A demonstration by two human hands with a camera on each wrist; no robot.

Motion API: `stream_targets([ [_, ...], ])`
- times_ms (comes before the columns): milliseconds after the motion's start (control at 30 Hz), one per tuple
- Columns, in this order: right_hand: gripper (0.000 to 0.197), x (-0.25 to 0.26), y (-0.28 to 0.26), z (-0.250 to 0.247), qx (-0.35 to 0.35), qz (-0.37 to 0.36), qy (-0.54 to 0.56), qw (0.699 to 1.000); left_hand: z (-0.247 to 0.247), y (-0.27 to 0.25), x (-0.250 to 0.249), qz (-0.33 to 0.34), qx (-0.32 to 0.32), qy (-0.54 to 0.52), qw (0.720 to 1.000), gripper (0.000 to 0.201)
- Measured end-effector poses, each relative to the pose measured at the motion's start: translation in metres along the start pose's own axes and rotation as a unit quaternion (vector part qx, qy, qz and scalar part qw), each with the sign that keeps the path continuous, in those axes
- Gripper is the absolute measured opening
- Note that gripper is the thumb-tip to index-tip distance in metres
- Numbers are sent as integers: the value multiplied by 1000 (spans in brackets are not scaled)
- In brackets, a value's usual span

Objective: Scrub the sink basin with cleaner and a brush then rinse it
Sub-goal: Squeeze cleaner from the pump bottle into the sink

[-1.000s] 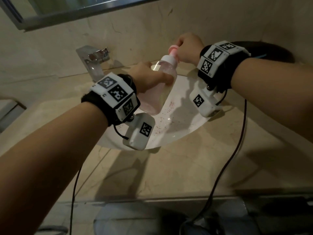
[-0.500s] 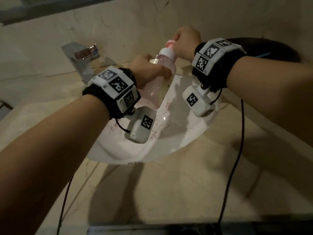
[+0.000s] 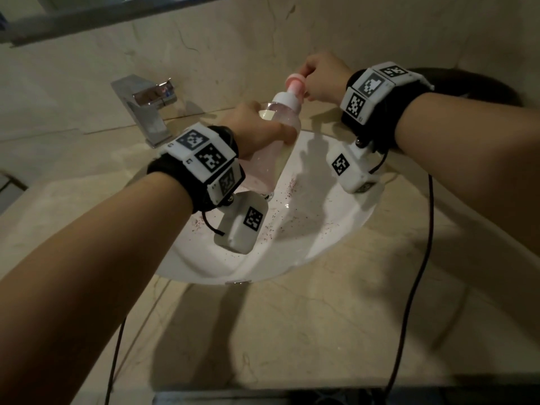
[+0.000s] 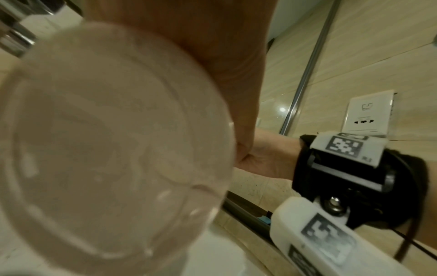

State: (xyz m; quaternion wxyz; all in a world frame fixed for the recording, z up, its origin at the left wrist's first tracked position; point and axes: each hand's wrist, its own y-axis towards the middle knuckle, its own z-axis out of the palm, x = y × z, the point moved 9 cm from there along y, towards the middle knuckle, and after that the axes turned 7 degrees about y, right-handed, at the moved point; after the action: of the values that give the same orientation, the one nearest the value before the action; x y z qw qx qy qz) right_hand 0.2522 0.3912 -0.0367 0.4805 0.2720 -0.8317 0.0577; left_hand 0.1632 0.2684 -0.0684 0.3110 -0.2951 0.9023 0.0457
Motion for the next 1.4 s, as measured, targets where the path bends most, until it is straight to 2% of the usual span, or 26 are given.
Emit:
stream_targets([
  [100,30,0,1,4,-13,2,4,1000,-4,0,6,1,-18,13,1000,79],
  [200,35,2,1,9,-24,-4,0,1000,-5,-2,8,1,-27,25,999,77],
  [300,32,1,-2,16,-10,-21,-7,1000,-4,-2,12,0,-10,23,1000,79],
  [400,10,6,-8,23,24,-42,-41,998,-5,-2,16,-1,11,18,1000,73],
  [533,19,17,-10,20,-9,-43,-10,999,-12,-6,18,13,22,18,1000,78],
  [600,6,24,-9,24,-22,-34,38,998,-23,-9,24,13,5,24,1000,74],
  [667,23,36,-9,32,-22,-43,83,995,-36,-17,32,14,-15,26,999,72],
  [767,26,63,-14,43,-22,-71,124,989,-57,-26,45,19,-48,18,999,72],
  [833,23,86,-19,56,0,-93,157,983,-76,-34,58,17,-75,-5,997,62],
  [967,18,149,-33,88,43,-168,187,967,-110,-55,93,-5,-89,-73,993,27],
  [1000,16,164,-35,98,50,-182,189,964,-120,-59,104,-19,-91,-83,992,26],
  [1067,13,187,-40,119,73,-194,184,961,-139,-62,126,-45,-95,-87,991,40],
  [1133,16,204,-43,140,100,-204,177,958,-156,-63,145,-64,-109,-83,989,79],
  [1167,20,213,-46,149,110,-212,174,955,-165,-63,156,-74,-124,-89,986,88],
  [1300,33,240,-56,183,160,-254,144,943,-190,-58,191,-87,-189,-143,968,74],
  [1400,41,247,-56,208,200,-260,114,938,-194,-44,215,-103,-194,-166,961,68],
])
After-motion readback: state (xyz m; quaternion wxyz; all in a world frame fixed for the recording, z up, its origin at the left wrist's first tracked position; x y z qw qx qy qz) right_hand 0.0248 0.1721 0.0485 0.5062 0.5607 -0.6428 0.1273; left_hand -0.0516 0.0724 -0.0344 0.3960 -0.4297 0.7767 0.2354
